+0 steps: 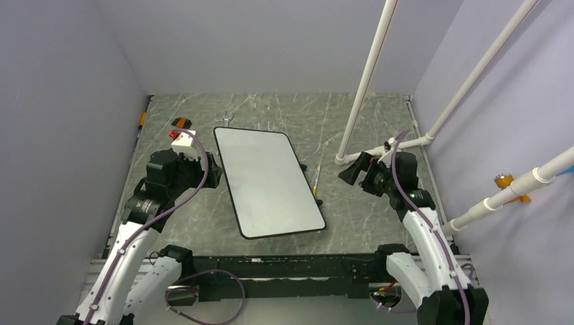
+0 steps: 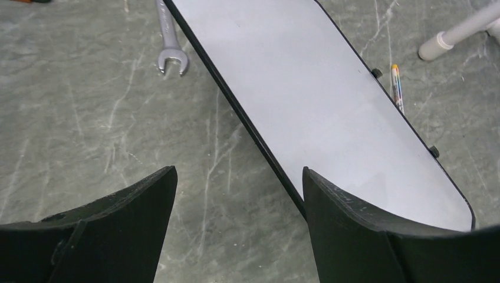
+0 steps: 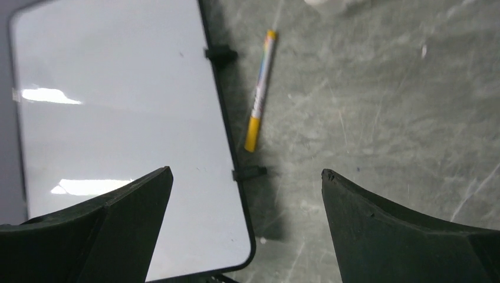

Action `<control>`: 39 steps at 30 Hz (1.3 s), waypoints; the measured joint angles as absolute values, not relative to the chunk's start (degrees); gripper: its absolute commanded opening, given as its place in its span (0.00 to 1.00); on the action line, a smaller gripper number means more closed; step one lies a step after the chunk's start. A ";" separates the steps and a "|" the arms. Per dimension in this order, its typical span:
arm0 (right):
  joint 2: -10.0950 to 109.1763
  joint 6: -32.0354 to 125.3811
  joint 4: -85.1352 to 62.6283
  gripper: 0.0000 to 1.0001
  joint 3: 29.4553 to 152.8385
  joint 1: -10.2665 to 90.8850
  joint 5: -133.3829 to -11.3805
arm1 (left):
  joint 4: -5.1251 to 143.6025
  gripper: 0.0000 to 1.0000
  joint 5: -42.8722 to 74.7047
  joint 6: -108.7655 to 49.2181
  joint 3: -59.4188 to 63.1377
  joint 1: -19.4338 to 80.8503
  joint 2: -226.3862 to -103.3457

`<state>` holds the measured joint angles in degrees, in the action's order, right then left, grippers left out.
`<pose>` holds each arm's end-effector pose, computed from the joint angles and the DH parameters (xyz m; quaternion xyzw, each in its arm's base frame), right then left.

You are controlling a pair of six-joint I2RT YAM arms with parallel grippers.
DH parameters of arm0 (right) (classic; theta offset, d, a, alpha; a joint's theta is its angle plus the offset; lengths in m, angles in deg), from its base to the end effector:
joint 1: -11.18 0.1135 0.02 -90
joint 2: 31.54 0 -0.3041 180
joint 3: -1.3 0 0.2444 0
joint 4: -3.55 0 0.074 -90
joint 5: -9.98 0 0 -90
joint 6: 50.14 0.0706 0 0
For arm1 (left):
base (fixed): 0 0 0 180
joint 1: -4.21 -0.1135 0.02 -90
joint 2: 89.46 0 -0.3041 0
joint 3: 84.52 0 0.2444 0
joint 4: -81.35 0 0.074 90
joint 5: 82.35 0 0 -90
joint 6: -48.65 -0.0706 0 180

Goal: Write a sentence on the whiteboard
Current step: Move the whiteboard to the center of the board.

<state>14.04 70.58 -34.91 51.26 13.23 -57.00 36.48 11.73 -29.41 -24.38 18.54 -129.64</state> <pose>0.1649 0.0335 0.2715 0.1237 0.8617 0.2987 0.3911 0.1425 -0.0416 0.3323 0.0367 0.8419 -0.1514 0.5167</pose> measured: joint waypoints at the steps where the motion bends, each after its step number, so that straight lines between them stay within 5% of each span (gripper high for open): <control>1: 15.90 70.27 -35.80 1.00 51.37 14.01 -57.35 | 36.52 0.77 12.47 -29.32 -24.38 18.54 -130.17; 8: 25.04 70.12 -40.88 0.92 54.12 27.28 -65.91 | 38.84 0.57 16.52 -27.27 -24.49 18.54 -135.11; 20: 33.93 71.06 -40.11 0.35 52.72 35.35 -75.29 | 41.55 0.43 19.75 -26.57 -24.49 18.56 -141.84; 39: 49.43 70.43 -34.06 0.28 54.58 45.27 -76.71 | 42.36 0.41 20.34 -28.64 -19.85 18.56 -149.91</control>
